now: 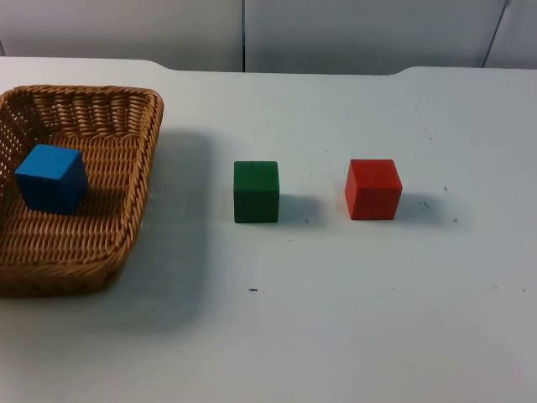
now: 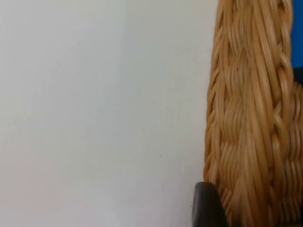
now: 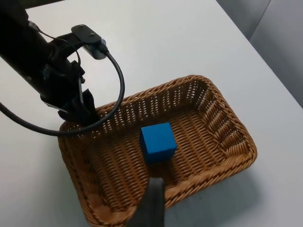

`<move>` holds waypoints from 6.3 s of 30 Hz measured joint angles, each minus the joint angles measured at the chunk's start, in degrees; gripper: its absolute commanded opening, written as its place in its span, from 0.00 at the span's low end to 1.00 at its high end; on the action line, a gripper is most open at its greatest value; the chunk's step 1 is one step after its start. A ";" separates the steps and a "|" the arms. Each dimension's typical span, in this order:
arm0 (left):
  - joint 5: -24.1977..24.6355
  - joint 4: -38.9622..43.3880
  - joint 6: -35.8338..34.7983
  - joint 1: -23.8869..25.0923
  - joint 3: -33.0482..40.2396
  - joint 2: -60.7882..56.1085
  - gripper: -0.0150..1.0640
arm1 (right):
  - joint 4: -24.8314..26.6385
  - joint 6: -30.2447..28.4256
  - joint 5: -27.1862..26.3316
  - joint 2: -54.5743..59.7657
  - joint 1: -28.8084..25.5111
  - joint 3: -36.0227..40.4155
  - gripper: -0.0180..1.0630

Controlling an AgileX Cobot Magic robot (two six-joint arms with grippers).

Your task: Pick up the basket with the left hand and place the blue cube into the basket with the right hand.

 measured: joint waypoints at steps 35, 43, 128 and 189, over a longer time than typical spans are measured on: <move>-6.90 3.25 -7.79 0.00 0.00 -23.03 0.73 | 0.04 -1.21 0.83 0.00 0.00 0.00 0.75; -4.19 14.07 -17.99 0.00 0.10 -39.70 0.73 | 1.61 -2.23 1.07 -1.62 0.00 0.00 0.75; 23.44 55.52 -59.98 -19.30 14.24 -105.43 0.73 | -8.41 19.04 2.88 -93.87 0.00 77.54 0.75; 26.71 56.92 -58.23 -19.30 16.06 -105.43 0.99 | -16.87 30.28 5.79 -105.86 -0.82 85.53 0.99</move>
